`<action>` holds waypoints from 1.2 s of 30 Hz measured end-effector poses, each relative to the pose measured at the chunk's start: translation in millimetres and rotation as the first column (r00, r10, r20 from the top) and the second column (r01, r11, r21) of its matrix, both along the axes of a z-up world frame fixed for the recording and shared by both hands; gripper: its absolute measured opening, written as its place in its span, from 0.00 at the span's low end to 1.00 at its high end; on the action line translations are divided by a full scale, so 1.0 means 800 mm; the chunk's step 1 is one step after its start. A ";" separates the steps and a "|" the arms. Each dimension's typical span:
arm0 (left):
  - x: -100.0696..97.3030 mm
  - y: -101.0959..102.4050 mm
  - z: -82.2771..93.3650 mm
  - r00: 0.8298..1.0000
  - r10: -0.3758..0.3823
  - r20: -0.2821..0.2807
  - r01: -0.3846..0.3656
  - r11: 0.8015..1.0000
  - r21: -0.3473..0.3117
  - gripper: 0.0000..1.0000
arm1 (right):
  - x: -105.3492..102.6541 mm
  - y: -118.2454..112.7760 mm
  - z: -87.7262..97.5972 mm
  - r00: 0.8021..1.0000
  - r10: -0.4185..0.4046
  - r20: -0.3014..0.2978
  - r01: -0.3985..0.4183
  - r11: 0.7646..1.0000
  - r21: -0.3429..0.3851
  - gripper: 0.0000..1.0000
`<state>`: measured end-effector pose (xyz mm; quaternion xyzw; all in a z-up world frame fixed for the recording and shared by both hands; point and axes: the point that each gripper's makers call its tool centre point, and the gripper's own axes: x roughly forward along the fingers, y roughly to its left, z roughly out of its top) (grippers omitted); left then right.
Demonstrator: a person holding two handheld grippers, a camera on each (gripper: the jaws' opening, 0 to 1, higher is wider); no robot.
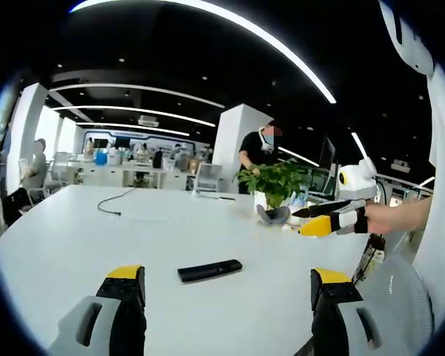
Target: Press the specified remote control buttons in sequence, fully releasing each button before pressing the next.
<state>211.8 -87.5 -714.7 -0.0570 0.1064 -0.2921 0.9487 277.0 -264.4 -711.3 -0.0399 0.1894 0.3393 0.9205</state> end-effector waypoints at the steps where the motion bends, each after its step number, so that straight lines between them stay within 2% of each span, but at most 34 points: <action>1: 0.000 0.000 0.000 1.000 0.001 0.002 -0.001 1.000 -0.001 0.96 | -0.002 -0.001 0.000 1.000 -0.003 0.002 0.003 1.000 0.002 0.97; 6: 0.000 0.001 0.001 1.000 0.003 0.005 -0.003 1.000 -0.001 0.96 | -0.012 -0.004 -0.003 1.000 -0.026 0.012 0.026 1.000 0.005 0.96; 9: 0.000 0.002 0.001 1.000 0.006 0.008 -0.006 1.000 0.004 0.96 | -0.019 -0.005 -0.009 0.999 -0.029 -0.015 0.029 1.000 0.007 0.96; 21: 0.000 0.004 0.005 1.000 0.013 0.026 -0.013 1.000 0.000 0.96 | -0.040 -0.005 -0.011 0.999 -0.043 0.013 0.043 0.999 0.033 0.99; 26: 0.000 0.005 0.005 0.999 0.016 0.029 -0.016 1.000 -0.003 0.96 | -0.044 -0.013 -0.023 0.999 -0.047 0.024 0.047 0.999 0.000 0.99; 29: 0.001 0.007 0.006 0.999 0.021 0.036 -0.021 1.000 0.006 0.96 | -0.049 -0.012 -0.032 0.998 -0.024 0.057 0.026 0.999 -0.033 0.99; 31: 0.001 0.007 0.007 0.999 0.022 0.040 -0.022 1.000 0.004 0.96 | -0.050 -0.012 -0.040 0.999 -0.003 0.038 0.006 0.996 -0.091 0.99; 33: 0.001 0.007 0.007 0.999 0.022 0.045 -0.022 1.000 0.009 0.96 | -0.048 -0.009 -0.038 0.998 0.002 0.065 0.004 0.995 -0.101 0.99; 36: 0.002 0.008 0.007 0.999 0.025 0.045 -0.026 1.000 0.009 0.96 | -0.050 -0.008 -0.044 0.999 0.012 0.046 -0.007 0.994 -0.107 0.99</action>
